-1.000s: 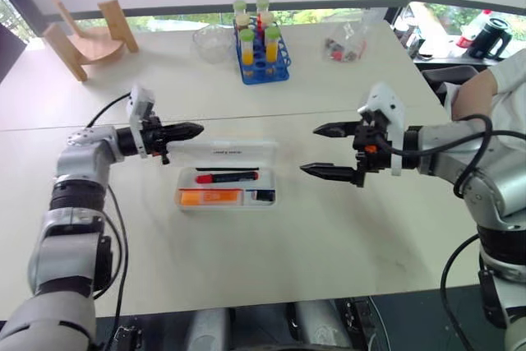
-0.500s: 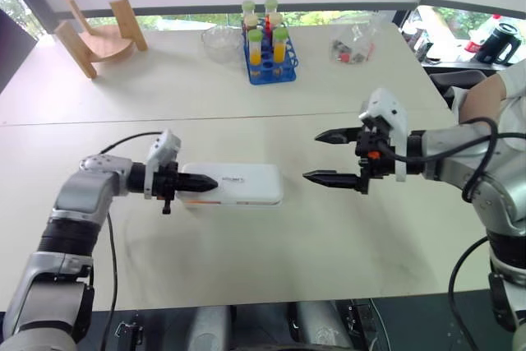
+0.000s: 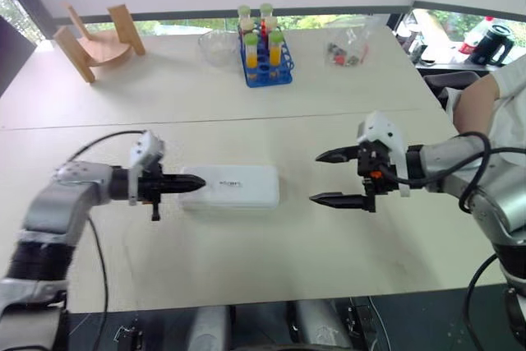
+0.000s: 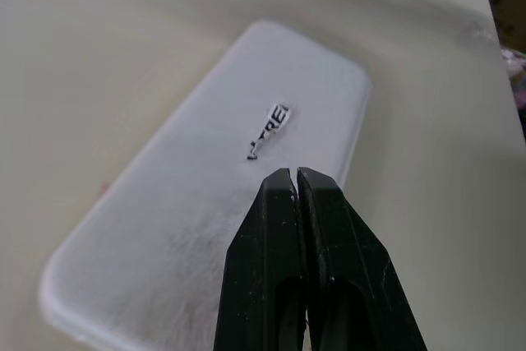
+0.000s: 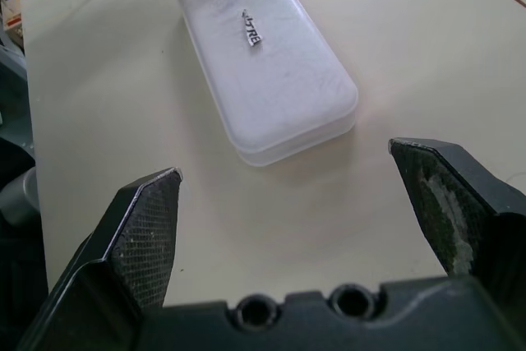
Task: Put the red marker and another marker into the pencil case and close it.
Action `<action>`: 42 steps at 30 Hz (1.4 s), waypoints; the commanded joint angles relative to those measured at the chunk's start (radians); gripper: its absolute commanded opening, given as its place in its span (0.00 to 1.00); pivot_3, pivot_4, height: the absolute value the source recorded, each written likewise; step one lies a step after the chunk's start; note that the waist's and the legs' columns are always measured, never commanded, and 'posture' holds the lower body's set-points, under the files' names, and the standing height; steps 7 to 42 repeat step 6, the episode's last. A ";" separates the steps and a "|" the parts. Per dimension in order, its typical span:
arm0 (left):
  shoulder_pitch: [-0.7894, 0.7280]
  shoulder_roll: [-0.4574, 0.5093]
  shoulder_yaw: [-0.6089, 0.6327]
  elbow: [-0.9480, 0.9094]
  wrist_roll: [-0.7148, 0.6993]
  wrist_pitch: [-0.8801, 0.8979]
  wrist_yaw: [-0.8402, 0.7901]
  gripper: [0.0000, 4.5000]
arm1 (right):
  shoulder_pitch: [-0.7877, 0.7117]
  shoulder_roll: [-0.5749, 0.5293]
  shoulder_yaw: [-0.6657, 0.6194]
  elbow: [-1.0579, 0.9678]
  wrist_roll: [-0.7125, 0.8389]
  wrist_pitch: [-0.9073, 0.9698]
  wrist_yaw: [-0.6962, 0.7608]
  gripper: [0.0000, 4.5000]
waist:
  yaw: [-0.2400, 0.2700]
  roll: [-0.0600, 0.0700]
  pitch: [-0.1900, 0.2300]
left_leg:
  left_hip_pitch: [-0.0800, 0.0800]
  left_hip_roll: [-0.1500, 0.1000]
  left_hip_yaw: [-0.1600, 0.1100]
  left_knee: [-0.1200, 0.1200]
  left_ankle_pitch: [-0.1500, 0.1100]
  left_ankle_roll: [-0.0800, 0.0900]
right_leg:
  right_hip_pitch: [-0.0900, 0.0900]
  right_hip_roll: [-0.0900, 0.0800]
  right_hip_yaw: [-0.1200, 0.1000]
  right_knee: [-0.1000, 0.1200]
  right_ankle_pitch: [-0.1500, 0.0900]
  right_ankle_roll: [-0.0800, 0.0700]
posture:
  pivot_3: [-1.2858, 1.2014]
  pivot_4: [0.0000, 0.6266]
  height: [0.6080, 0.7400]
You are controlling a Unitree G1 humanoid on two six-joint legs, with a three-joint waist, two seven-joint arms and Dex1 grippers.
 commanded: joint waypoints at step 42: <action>0.333 0.067 0.392 -0.315 -0.184 0.199 0.120 0.02 | -0.002 -0.020 -0.049 0.017 0.020 -0.044 0.046 1.00 | 0.001 0.000 0.000 | 0.001 0.000 0.000 0.000 0.000 0.000 | 0.001 -0.001 0.000 -0.001 0.000 0.000 | 0.52 0.24 1.00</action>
